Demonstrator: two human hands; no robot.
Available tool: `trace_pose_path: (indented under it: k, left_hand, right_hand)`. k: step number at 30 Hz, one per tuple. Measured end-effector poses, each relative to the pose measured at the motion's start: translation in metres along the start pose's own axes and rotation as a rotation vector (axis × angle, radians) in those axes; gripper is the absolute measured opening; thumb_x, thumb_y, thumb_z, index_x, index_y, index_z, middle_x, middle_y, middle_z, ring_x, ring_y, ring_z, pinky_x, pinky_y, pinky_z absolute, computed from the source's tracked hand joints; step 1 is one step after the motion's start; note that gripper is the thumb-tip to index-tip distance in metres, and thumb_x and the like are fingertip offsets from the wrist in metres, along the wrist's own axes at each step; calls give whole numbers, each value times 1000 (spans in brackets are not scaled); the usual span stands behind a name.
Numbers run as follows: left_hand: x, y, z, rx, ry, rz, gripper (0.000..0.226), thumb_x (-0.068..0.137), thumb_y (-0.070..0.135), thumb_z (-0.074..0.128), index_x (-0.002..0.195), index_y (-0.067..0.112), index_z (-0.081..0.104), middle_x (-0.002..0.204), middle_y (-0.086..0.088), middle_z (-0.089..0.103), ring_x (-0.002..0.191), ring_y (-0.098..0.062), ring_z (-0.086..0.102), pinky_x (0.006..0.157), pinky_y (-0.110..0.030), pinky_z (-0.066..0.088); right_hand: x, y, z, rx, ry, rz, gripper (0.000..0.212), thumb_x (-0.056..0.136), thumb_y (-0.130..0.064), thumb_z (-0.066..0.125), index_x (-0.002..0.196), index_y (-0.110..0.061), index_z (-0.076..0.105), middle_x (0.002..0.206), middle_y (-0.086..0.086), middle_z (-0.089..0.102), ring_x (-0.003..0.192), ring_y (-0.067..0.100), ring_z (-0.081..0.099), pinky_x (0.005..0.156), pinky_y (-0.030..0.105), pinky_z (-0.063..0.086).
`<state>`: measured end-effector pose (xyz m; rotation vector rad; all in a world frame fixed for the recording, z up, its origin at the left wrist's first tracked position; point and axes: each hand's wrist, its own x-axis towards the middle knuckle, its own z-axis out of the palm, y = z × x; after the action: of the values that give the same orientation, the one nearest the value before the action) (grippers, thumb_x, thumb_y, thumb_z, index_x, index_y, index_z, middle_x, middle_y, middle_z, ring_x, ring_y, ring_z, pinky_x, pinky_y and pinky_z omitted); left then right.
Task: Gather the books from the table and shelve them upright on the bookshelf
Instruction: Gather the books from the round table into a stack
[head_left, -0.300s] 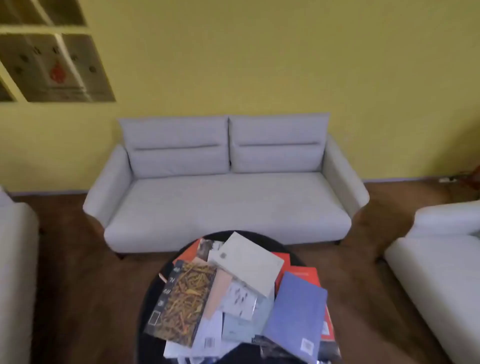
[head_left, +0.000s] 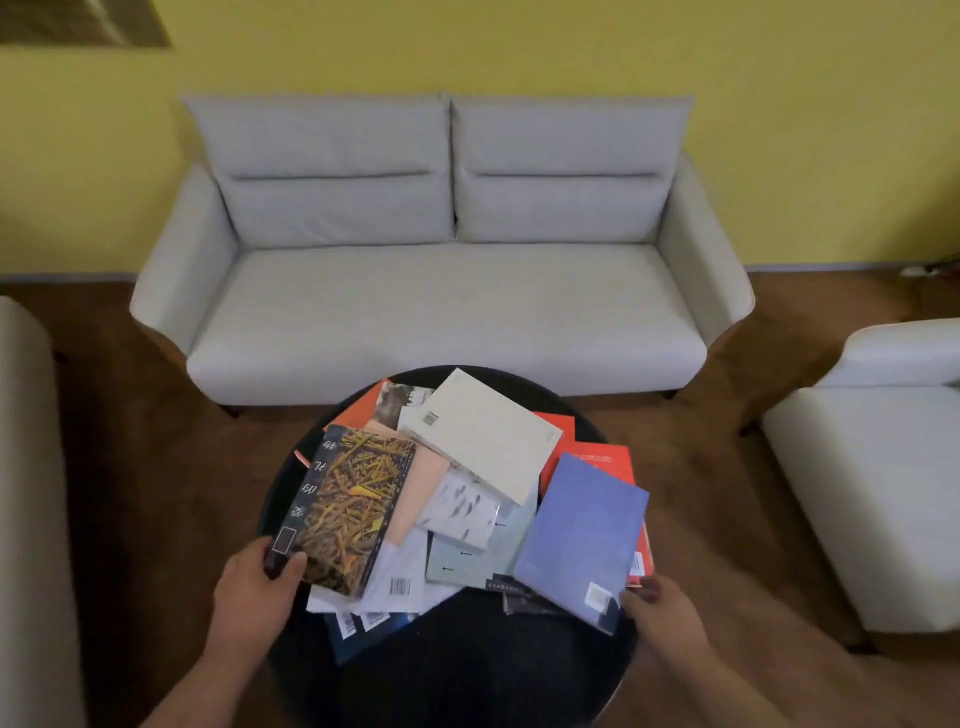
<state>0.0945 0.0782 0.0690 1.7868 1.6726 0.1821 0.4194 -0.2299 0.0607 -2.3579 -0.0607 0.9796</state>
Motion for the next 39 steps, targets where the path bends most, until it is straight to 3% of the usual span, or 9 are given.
trace_pose_path:
  k: [4, 7, 14, 19, 23, 27, 31, 35, 39]
  left_hand:
    - [18, 24, 9, -92, -96, -55, 41, 92, 30, 69, 122, 4, 59, 118, -17, 66, 112, -37, 62, 89, -42, 47]
    - [30, 28, 12, -104, -152, -114, 49, 89, 32, 73, 124, 1, 58, 122, -18, 66, 112, -37, 62, 92, -41, 48]
    - [36, 30, 3, -108, -219, -227, 36, 79, 25, 84, 101, 4, 65, 95, -9, 68, 78, -23, 64, 70, -34, 50]
    - [31, 18, 0, -296, -367, -349, 54, 73, 28, 88, 115, 7, 63, 109, -15, 72, 96, -33, 69, 87, -44, 53]
    - [6, 23, -2, -481, -346, -288, 26, 89, 14, 72, 113, 6, 63, 107, -19, 74, 96, -37, 71, 94, -54, 54]
    - [-29, 24, -14, -572, -323, -210, 24, 94, 8, 65, 117, 11, 60, 109, -16, 74, 100, -35, 71, 93, -53, 54]
    - [-78, 19, -29, -464, -370, -125, 25, 93, 9, 67, 115, 20, 61, 104, -9, 76, 95, -29, 74, 84, -45, 56]
    - [-113, 13, -34, -245, -592, -3, 32, 90, 12, 70, 117, 28, 65, 106, 2, 77, 103, -17, 70, 92, -40, 53]
    - [-123, 24, -10, 221, -829, 160, 35, 86, 22, 71, 117, 39, 65, 120, 13, 68, 114, -6, 60, 101, -32, 46]
  right_hand:
    - [25, -8, 28, 135, 4, 153, 51, 82, -36, 77, 114, -8, 50, 104, 11, 62, 89, 31, 65, 65, 44, 61]
    - [22, -18, 37, 168, 54, 153, 62, 75, -37, 80, 120, -10, 47, 109, 9, 60, 94, 33, 62, 73, 47, 62]
    - [21, -17, 32, 277, 20, 127, 40, 93, -16, 65, 130, -7, 52, 119, 13, 62, 101, 32, 60, 81, 38, 49]
    - [17, -21, 15, 371, -32, 93, 26, 102, -20, 56, 124, -7, 56, 116, 12, 63, 102, 33, 63, 82, 42, 50]
    - [12, -17, 10, 346, -67, 40, 37, 103, -19, 54, 139, -8, 52, 126, 11, 65, 110, 34, 65, 94, 48, 55]
    - [-5, -18, 2, 270, -51, -29, 33, 104, -23, 53, 134, -10, 48, 124, 6, 60, 105, 26, 61, 79, 40, 51]
    - [-19, -13, -13, 221, -74, -119, 25, 104, -24, 52, 128, -16, 49, 118, 0, 58, 92, 16, 61, 81, 39, 52]
    - [-32, 3, -28, 169, -111, -146, 22, 104, -26, 53, 125, -19, 49, 116, 1, 60, 107, 27, 63, 86, 45, 56]
    - [-43, 24, -37, 172, -119, -138, 20, 103, -27, 54, 122, -23, 50, 114, -2, 63, 107, 31, 65, 92, 52, 58]
